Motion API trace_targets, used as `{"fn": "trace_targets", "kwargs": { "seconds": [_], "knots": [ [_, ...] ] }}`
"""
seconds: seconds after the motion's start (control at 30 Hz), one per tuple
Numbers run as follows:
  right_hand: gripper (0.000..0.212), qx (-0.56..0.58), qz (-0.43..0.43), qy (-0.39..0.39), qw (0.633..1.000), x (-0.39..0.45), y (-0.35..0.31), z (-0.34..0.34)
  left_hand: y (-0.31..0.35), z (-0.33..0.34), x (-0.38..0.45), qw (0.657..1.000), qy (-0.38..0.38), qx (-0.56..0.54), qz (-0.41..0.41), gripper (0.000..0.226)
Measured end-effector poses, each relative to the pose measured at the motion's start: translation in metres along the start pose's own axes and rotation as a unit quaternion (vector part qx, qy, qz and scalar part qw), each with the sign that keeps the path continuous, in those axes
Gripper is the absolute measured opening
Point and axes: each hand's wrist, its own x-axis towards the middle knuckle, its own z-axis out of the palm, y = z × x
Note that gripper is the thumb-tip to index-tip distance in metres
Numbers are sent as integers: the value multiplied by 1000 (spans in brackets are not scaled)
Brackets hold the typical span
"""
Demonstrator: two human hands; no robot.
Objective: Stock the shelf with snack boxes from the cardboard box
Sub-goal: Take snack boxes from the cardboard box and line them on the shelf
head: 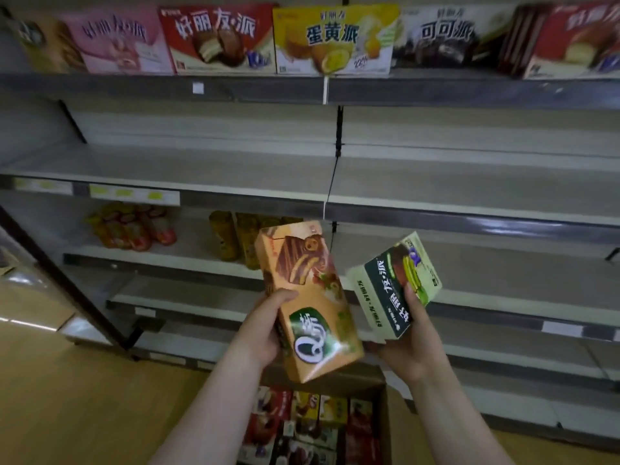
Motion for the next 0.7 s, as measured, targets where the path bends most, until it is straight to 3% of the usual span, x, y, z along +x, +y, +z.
{"fn": "trace_targets", "kwargs": {
  "seconds": [0.07, 0.2, 0.33, 0.4, 0.47, 0.53, 0.7],
  "knots": [
    [44, -32, -16, -33, 999, 0, -12, 10, 19, -6, 0, 993, -22, 112, 1, 62],
    [73, -86, 7, -76, 993, 7, -27, 39, 68, -5, -6, 945, -84, 316, -7, 66],
    [102, -148, 33, -67, 986, 18, -20, 67, 120, 6, -16, 903, -122, 413, -10, 50],
    [91, -118, 11, -83, 990, 17, -14, 87, 139, 12, -24, 896, -119, 428, 0, 28],
    [58, -70, -16, -97, 993, 15, -12, 105, 154, 17, -30, 902, -118, 416, 10, 12],
    [43, -37, -42, -118, 991, 12, -12, 124, 169, 18, -37, 895, -124, 428, 17, 12],
    [39, -36, -113, -124, 985, 12, -4, 158, 202, 7, -57, 875, -88, 467, 96, 33]
  ]
}}
